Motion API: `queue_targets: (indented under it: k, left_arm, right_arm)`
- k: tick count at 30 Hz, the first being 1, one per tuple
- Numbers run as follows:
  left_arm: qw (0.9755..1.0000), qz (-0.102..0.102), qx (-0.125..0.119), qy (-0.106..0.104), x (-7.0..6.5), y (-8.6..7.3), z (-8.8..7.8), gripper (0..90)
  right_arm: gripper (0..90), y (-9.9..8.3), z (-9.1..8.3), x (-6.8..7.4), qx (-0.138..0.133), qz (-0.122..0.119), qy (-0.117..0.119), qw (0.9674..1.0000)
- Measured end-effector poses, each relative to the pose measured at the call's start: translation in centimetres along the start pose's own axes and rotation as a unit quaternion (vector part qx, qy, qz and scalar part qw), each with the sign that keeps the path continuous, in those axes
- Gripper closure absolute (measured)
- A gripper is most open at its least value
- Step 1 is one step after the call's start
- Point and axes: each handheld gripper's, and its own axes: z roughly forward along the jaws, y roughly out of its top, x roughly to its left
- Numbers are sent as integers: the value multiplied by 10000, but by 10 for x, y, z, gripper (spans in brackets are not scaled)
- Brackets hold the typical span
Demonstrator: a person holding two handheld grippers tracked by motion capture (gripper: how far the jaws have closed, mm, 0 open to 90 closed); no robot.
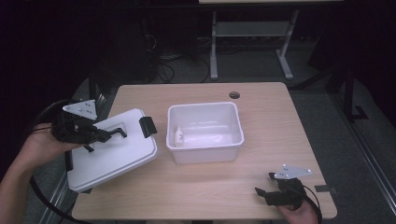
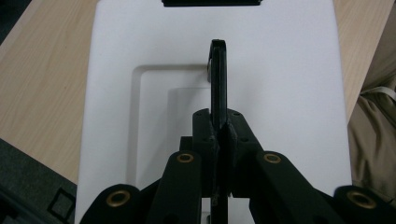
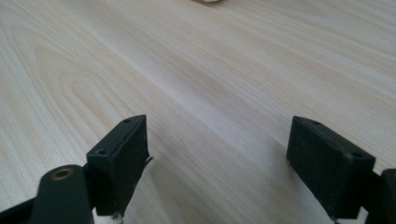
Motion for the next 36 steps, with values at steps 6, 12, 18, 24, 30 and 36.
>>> queue_targets:
  k: [6, 12, 18, 24, 30, 36]
  left_arm:
    - [10000, -3, -63, -11, 0, 2, -4, 842]
    - [9999, -18, -86, -48, 0, 4, -6, 842]
    - [9999, -27, -116, -46, -1, 6, -6, 842]
    - [9998, 22, -173, -62, -5, 11, -8, 842]
    - [9997, 139, -193, -92, -7, 20, -10, 842]
    - [9995, 162, -241, -131, -5, 28, -7, 842]
  right_arm:
    - [202, 0, 0, 0, 0, 6, 5, 10000]
    - [201, 1, 2, 0, 14, -10, 19, 10000]
    - [201, 1, 2, 0, 27, -1, 29, 10000]
    - [201, 0, 0, 2, 17, -40, 17, 10000]
    - [200, 0, -1, 2, -6, -17, -12, 10000]
    - [199, 0, 1, 1, 28, -5, 17, 10000]
